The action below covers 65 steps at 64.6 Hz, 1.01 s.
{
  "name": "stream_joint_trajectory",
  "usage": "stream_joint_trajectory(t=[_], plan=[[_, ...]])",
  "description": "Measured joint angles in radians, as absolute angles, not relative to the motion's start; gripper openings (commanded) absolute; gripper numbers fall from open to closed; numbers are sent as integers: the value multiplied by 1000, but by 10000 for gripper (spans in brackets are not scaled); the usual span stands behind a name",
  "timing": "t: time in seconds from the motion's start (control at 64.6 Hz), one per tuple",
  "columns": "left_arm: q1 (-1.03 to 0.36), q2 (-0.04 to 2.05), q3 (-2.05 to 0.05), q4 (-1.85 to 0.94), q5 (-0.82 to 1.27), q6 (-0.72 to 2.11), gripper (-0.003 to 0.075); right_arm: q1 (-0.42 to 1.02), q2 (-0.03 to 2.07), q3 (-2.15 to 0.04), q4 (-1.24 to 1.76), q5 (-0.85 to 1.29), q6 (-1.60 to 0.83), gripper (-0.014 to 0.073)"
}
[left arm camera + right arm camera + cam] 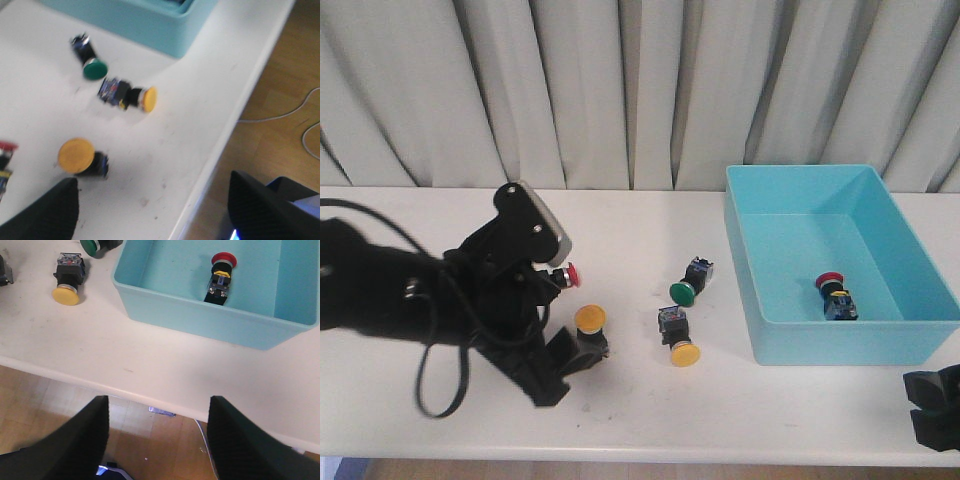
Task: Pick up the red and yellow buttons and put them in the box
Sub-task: 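Withdraw the right gripper from the box, then lower the left gripper onto the yellow-capped button and grasp it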
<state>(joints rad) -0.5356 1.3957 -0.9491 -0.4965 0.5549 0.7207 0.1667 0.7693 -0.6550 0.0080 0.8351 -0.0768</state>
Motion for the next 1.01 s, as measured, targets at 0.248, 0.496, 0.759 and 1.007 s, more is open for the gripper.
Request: stream_joint_trajectory(t=[0.248,0.496,0.759,1.007], plan=[[-536,1633,-1161,-104,672,368,577,167,769,-655,9,835,-77,436],[-535,1839,-1353,-38,769,357,577,167,769,-655,9,835,-77,436],[-535,2027,-1507,-35,806,398,577,167,769,-650,9,829,-77,436],[-535,2135,-1564,-35,847,403,532,167,769,-650,9,828,-77,436]])
